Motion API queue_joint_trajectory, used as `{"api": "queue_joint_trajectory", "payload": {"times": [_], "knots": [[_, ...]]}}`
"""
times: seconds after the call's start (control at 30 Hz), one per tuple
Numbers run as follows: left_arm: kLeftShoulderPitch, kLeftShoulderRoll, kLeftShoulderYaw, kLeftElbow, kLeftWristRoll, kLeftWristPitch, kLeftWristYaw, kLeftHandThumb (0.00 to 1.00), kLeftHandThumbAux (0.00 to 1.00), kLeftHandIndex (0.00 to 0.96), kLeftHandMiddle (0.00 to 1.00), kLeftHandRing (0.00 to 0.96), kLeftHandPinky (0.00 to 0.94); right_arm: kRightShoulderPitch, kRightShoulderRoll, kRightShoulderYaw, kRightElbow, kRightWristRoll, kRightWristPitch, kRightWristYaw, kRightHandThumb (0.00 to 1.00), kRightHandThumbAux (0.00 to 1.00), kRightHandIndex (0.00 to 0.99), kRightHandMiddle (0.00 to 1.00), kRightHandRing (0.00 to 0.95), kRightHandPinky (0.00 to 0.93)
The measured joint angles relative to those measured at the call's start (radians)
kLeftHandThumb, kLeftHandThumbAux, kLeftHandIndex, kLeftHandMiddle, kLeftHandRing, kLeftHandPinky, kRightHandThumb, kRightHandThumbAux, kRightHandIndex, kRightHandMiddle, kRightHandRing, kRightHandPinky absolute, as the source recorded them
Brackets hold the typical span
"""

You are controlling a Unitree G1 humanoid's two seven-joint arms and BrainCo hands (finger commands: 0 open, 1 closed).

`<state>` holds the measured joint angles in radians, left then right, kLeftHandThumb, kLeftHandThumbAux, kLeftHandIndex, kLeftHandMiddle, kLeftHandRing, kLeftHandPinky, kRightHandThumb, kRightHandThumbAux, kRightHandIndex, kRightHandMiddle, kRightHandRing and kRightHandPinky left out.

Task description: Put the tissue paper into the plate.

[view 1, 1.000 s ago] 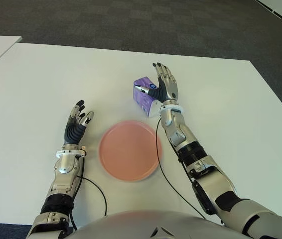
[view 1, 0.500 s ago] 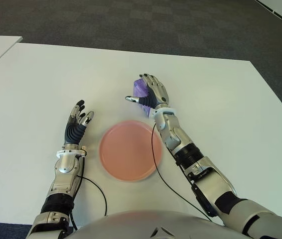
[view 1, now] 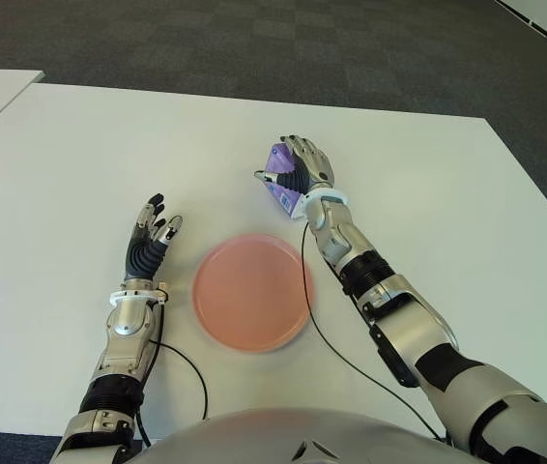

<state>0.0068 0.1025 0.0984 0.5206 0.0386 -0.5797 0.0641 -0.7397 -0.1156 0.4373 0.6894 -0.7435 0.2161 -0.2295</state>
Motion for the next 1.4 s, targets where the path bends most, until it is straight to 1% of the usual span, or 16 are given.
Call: {"api": "queue_joint_trajectory", "payload": {"times": [0.2, 0.43, 0.6, 0.9, 1.4], "knots": [[-0.001, -0.003, 0.000, 0.000, 0.000, -0.007, 0.008, 0.000, 0.421, 0.000, 0.000, 0.000, 0.000, -0.028, 0.018, -0.023, 0.085, 0.040, 0.002, -0.006, 0.129, 0.306, 0.000, 0.000, 0.000, 0.000], [0.003, -0.003, 0.000, -0.008, 0.006, -0.015, 0.029, 0.000, 0.429, 0.000, 0.000, 0.000, 0.000, -0.092, 0.021, -0.091, 0.222, 0.117, -0.028, -0.066, 0.123, 0.310, 0.000, 0.000, 0.000, 0.000], [0.008, 0.000, 0.001, -0.010, 0.006, -0.015, 0.029, 0.000, 0.442, 0.000, 0.000, 0.000, 0.000, -0.114, 0.022, -0.124, 0.281, 0.159, -0.043, -0.109, 0.118, 0.311, 0.000, 0.000, 0.000, 0.000], [0.008, 0.003, 0.002, -0.009, 0.005, -0.015, 0.029, 0.000, 0.459, 0.000, 0.000, 0.000, 0.000, -0.120, 0.023, -0.178, 0.327, 0.227, -0.074, -0.153, 0.122, 0.318, 0.000, 0.000, 0.000, 0.000], [0.007, 0.008, 0.004, -0.005, 0.005, -0.015, 0.032, 0.000, 0.440, 0.000, 0.000, 0.000, 0.000, -0.121, 0.022, -0.192, 0.362, 0.253, -0.121, -0.174, 0.131, 0.315, 0.000, 0.000, 0.000, 0.000]]}}
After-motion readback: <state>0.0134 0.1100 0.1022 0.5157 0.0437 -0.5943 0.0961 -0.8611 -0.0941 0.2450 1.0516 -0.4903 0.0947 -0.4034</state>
